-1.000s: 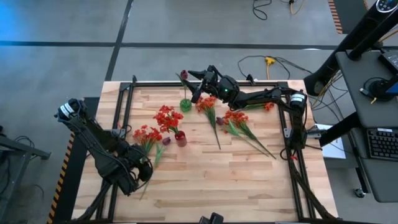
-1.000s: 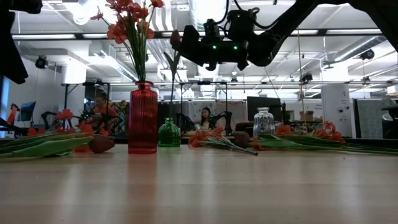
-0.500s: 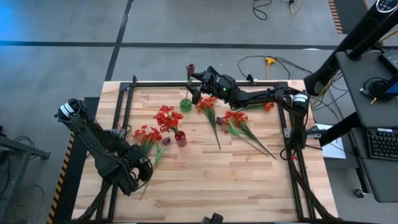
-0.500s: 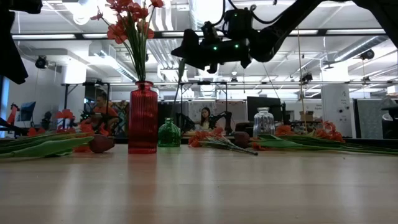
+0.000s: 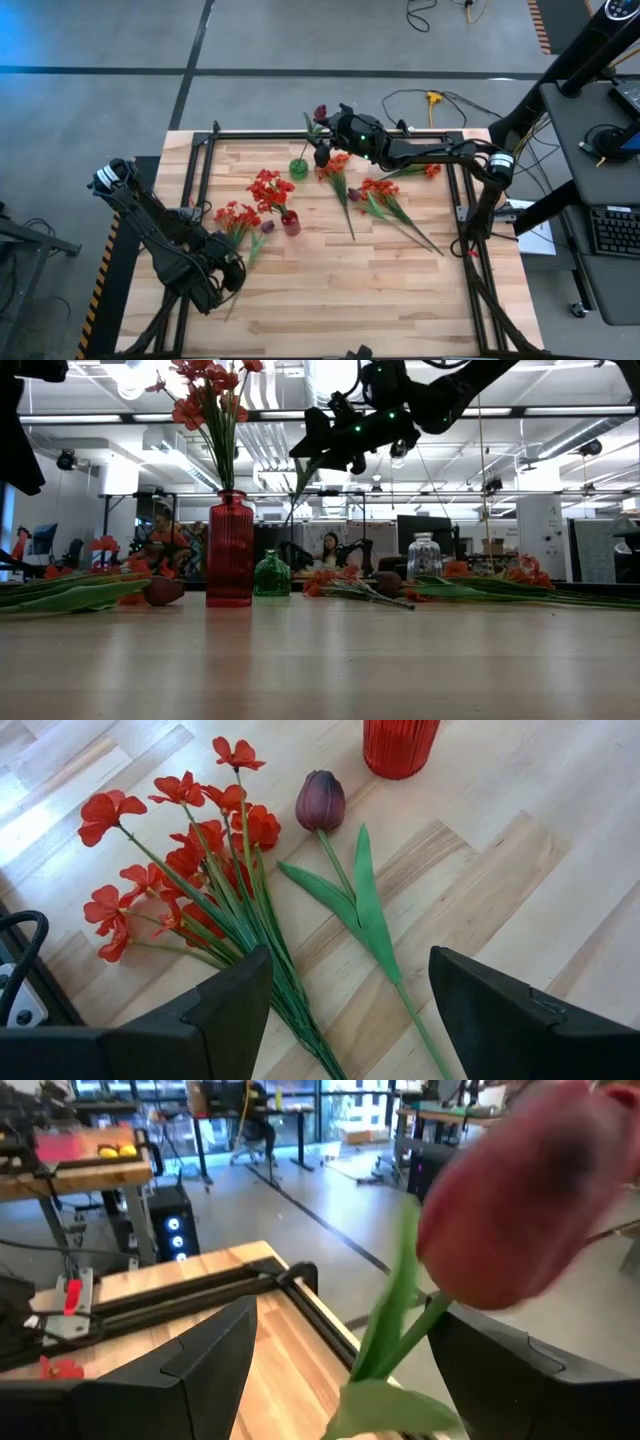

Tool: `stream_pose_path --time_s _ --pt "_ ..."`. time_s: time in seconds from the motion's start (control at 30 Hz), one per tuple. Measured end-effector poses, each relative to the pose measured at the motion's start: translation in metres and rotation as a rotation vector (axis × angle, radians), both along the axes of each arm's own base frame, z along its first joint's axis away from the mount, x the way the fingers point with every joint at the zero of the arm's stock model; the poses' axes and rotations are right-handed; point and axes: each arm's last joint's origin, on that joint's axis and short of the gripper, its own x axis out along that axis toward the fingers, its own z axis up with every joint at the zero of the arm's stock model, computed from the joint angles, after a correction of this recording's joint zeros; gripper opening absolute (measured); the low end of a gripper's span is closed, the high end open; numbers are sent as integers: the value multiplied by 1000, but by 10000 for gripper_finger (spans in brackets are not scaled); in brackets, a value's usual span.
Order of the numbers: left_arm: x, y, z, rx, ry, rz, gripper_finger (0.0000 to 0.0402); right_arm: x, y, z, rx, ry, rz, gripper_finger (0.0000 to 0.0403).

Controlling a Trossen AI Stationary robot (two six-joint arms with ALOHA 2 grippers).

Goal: Sort flowers into vase by color
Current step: Put the bottom dark red tulip into the green vase

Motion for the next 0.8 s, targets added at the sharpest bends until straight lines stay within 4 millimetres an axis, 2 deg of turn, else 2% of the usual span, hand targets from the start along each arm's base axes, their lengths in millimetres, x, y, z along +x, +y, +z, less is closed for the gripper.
stream_pose_path --time_s 0.47,0.63,0.8 --pt "0 0 0 -1 0 0 251 -14 6 13 37 81 -2 279" --pt "0 0 0 0 0 0 251 -15 6 11 44 104 0 280" --pt "0 0 0 0 0 0 251 -15 6 8 55 130 0 298"
